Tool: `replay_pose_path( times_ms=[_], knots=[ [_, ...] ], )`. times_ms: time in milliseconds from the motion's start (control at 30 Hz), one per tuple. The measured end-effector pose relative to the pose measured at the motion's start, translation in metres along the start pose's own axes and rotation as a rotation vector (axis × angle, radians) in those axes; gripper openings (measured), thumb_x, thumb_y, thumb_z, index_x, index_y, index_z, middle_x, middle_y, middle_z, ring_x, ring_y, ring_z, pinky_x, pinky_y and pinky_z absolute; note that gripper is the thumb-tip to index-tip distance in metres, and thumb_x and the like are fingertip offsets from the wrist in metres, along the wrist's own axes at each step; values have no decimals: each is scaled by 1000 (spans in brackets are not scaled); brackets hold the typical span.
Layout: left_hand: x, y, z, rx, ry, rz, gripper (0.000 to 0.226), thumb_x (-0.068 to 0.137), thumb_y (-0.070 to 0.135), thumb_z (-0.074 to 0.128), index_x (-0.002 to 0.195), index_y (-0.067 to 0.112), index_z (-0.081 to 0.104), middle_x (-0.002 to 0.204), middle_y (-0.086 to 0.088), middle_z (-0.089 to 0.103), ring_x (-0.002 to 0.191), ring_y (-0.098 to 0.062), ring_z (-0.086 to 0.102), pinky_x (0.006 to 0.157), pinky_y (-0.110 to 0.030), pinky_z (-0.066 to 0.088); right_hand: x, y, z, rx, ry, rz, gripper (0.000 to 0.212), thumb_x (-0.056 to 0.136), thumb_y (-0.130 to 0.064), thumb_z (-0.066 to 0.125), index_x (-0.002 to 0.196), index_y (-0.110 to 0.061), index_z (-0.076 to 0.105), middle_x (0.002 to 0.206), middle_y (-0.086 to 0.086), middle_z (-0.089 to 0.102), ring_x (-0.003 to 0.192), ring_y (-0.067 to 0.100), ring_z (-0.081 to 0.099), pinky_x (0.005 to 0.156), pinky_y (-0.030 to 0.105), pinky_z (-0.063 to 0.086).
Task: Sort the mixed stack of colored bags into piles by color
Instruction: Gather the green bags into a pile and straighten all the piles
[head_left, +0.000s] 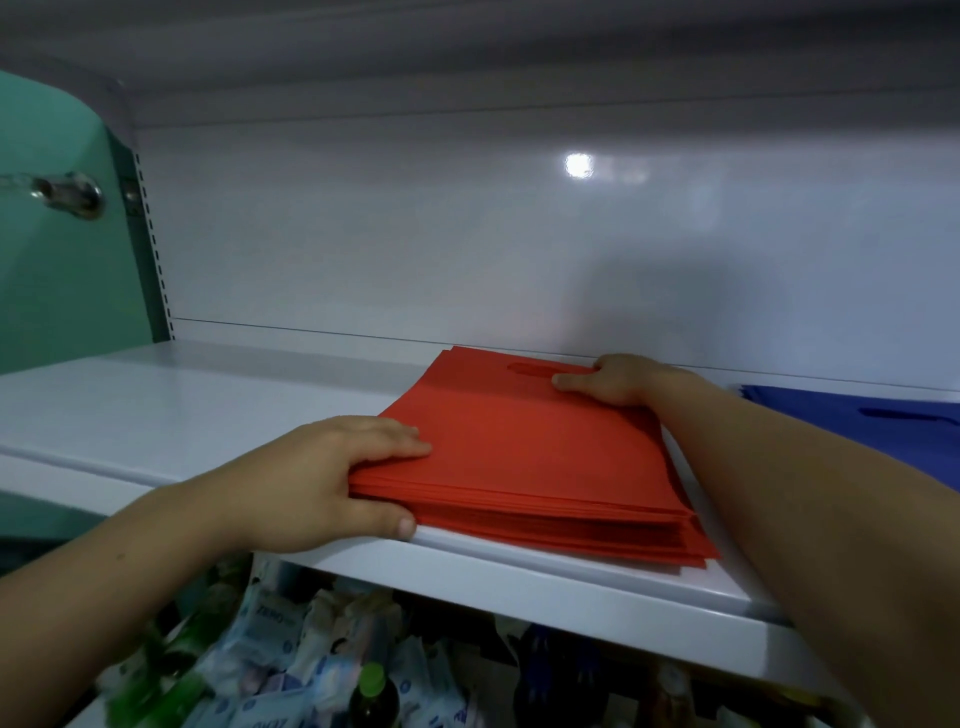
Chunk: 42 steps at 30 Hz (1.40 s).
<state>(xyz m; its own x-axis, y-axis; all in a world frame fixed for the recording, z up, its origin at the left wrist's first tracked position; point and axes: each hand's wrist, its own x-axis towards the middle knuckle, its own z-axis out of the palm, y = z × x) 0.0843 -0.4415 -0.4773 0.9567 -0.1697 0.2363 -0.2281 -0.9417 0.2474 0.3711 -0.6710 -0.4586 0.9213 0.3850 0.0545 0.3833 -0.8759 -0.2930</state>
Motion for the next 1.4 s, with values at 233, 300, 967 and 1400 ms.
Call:
replay_pose_path(
  times_ms=[233, 300, 967, 1400],
  knots=[
    [2, 5, 2, 22, -3, -55, 99, 44, 96, 43, 133, 53, 36, 134, 35, 26, 122, 17, 27, 104, -10, 20, -5, 1, 1, 43, -19, 0, 99, 65, -90, 40, 129, -17, 59, 136, 8, 55, 120, 26, 54, 103, 35, 40],
    [2, 5, 3, -9, 10, -78, 100, 41, 97, 43, 130, 54, 38, 135, 33, 29, 124, 13, 29, 105, -12, 22, -4, 3, 0, 37, 4, -6, 101, 63, -92, 38, 128, -17, 60, 135, 8, 57, 120, 26, 54, 102, 35, 41],
    [5, 10, -5, 69, 44, -91, 110, 44, 103, 18, 134, 44, 44, 137, 27, 38, 123, 10, 35, 105, -14, 26, -5, -2, -1, -132, 136, 26, 89, 75, -84, 34, 140, -25, 43, 145, 9, 43, 130, 34, 41, 105, 43, 36],
    [5, 15, -3, 36, 4, -82, 110, 44, 101, 29, 138, 44, 37, 121, 39, 31, 113, 14, 35, 92, -6, 29, -9, 0, 1, -3, 80, 6, 99, 72, -84, 44, 147, -20, 33, 151, 7, 36, 136, 30, 38, 110, 39, 34]
  ],
)
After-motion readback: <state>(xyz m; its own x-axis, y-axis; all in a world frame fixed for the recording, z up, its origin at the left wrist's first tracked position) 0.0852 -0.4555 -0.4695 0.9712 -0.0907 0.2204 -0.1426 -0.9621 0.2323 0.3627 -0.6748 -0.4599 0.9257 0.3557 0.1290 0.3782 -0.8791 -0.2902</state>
